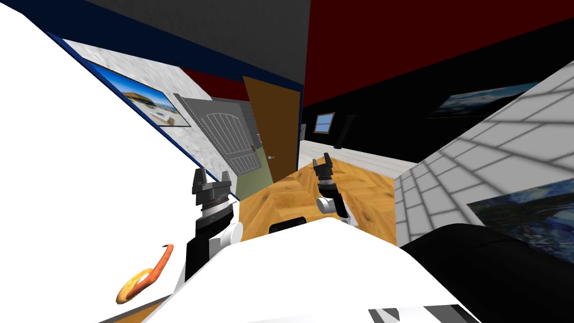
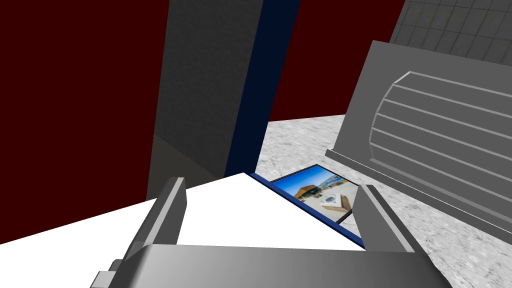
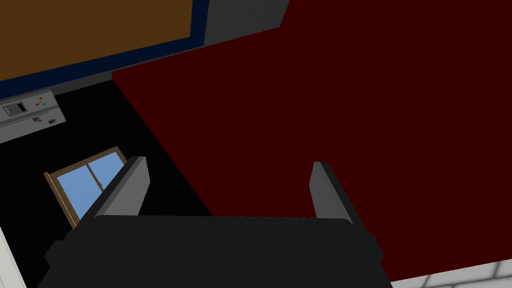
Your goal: Pull the door open
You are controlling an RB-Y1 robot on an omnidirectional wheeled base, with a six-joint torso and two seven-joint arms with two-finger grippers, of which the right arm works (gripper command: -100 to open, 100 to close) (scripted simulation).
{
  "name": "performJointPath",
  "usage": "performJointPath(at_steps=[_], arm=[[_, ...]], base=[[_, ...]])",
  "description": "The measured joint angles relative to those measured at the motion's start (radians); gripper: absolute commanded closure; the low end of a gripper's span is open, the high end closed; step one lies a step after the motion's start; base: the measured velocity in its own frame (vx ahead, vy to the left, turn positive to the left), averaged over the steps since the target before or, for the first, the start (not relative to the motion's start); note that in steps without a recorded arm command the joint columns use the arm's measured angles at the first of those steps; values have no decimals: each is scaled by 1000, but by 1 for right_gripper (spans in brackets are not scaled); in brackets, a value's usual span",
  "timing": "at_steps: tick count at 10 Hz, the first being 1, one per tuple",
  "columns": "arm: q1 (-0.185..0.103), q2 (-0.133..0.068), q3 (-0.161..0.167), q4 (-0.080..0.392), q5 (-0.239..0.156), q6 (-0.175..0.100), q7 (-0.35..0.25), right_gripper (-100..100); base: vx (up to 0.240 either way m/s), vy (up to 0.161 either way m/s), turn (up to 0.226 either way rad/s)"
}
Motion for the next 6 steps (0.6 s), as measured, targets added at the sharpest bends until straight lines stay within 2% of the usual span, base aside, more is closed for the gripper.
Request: performJointPath(at_steps=[3, 6], arm=[[-28, -13, -3, 68, 0, -13, -3, -100], [-49, -28, -4, 148, -1, -40, -6, -100]], base=[[83, 28, 67], [80, 28, 81]])
